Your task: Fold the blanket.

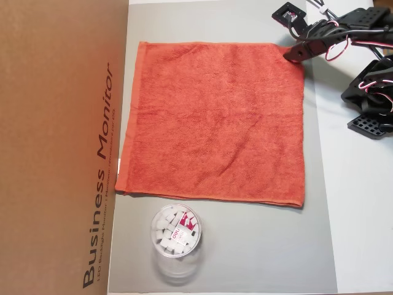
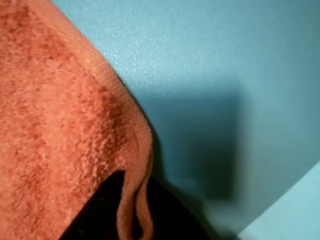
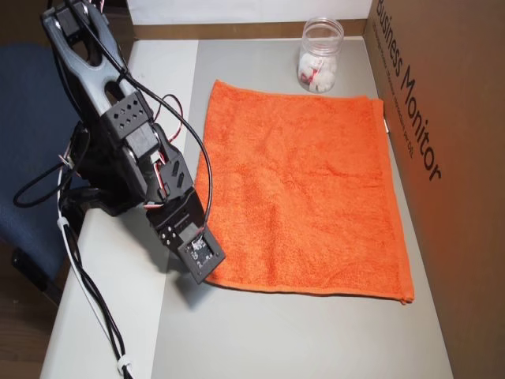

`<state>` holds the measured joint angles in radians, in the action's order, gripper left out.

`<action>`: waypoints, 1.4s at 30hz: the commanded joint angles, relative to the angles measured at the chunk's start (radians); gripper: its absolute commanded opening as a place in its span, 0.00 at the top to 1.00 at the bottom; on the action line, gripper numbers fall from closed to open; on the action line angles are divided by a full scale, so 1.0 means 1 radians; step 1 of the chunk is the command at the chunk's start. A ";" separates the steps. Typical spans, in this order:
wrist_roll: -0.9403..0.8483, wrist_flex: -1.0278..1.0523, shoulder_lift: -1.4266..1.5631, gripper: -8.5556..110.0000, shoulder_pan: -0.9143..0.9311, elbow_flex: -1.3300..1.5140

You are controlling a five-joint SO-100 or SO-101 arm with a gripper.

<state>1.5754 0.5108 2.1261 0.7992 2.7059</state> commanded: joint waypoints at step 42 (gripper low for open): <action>0.083 -0.005 0.318 0.93 -0.156 -0.476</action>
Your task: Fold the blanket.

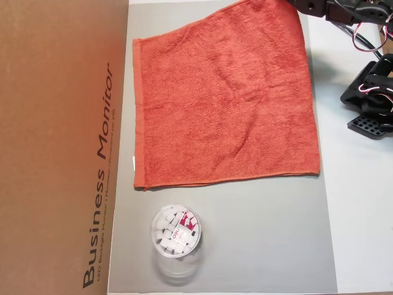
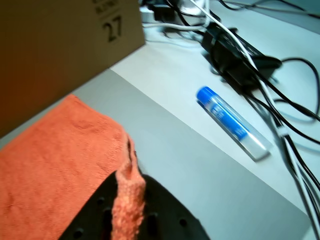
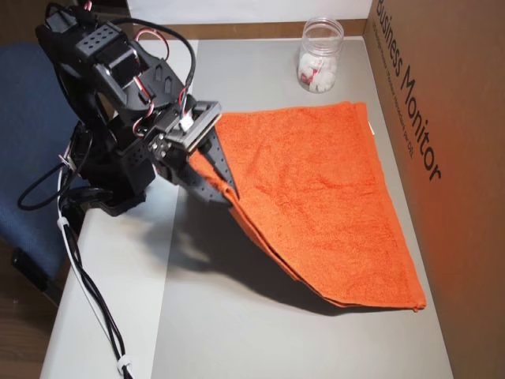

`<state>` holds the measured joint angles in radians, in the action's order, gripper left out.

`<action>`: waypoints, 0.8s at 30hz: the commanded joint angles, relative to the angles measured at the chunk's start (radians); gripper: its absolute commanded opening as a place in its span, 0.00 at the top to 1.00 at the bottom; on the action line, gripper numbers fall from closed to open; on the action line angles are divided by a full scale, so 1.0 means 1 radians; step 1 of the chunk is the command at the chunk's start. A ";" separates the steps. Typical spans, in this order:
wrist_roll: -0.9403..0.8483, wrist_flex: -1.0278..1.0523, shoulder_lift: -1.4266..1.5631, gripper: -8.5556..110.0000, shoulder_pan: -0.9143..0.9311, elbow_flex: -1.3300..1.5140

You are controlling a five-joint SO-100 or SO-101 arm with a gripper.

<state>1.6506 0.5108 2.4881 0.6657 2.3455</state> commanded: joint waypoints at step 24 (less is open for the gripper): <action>-0.009 -0.018 -0.572 0.93 -0.411 -0.669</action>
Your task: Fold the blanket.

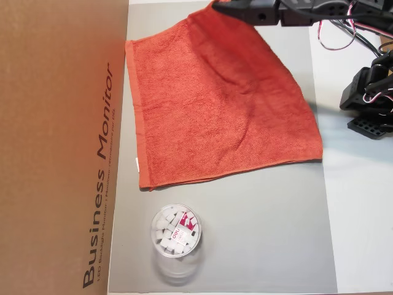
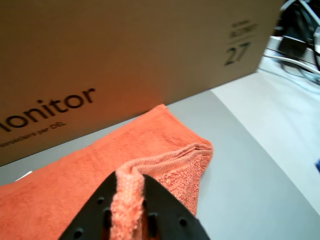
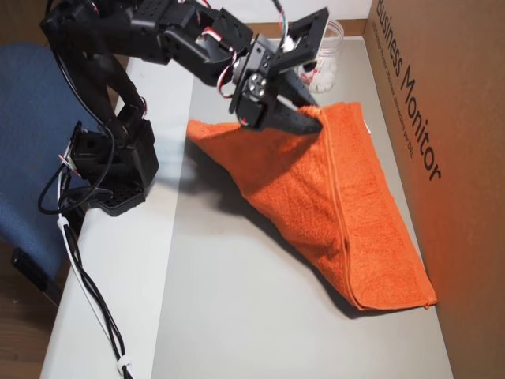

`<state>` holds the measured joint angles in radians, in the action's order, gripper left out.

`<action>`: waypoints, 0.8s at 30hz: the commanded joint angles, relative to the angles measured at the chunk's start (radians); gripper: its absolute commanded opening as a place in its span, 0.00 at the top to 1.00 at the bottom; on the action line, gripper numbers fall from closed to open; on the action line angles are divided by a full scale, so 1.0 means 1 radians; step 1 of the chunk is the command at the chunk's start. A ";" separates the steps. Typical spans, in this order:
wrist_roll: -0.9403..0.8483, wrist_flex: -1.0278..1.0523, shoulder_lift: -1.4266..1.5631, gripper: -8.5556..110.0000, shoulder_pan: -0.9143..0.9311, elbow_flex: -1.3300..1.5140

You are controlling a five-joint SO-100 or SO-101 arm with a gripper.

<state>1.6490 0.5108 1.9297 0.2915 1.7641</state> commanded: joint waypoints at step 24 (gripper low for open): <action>-0.222 -0.020 -0.451 0.93 -0.417 -0.449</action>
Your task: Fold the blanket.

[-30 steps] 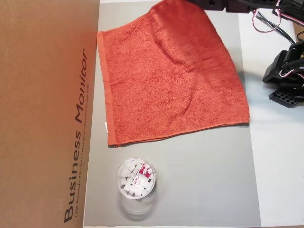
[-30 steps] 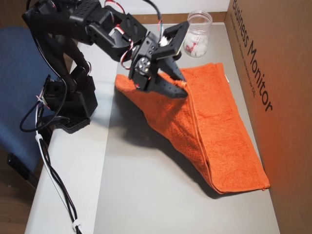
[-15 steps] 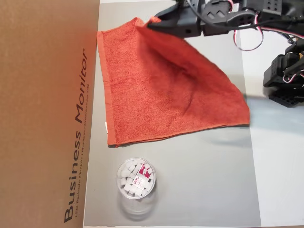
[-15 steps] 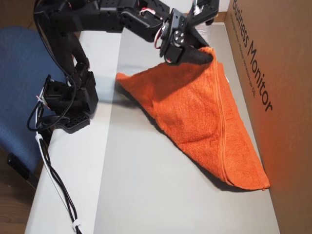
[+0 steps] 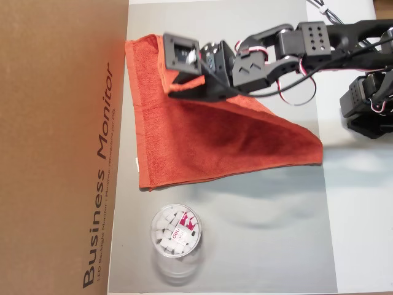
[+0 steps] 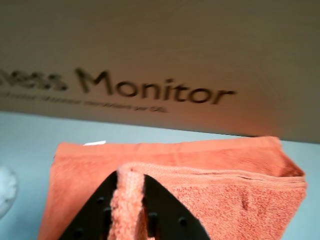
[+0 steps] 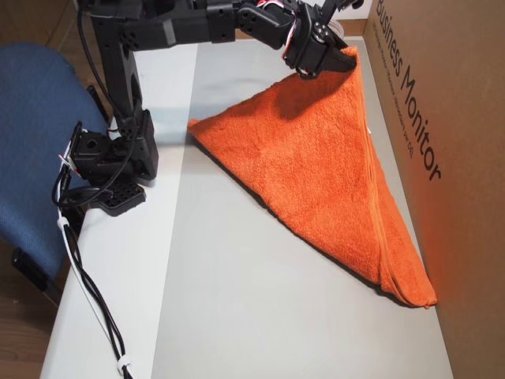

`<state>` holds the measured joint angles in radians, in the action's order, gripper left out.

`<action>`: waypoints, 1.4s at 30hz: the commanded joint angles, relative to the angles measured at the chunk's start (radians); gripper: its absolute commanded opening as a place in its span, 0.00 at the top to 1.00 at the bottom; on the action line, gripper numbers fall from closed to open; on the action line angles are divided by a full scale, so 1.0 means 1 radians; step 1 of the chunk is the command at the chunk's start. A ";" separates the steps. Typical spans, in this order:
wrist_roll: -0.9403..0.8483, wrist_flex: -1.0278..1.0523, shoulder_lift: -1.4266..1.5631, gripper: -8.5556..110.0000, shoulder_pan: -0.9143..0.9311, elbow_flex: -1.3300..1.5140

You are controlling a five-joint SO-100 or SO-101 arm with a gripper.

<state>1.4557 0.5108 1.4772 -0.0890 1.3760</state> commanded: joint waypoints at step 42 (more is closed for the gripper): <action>-0.264 -0.135 -0.767 0.93 -0.107 -0.706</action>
<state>1.1980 0.3927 0.7087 -0.1994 0.7394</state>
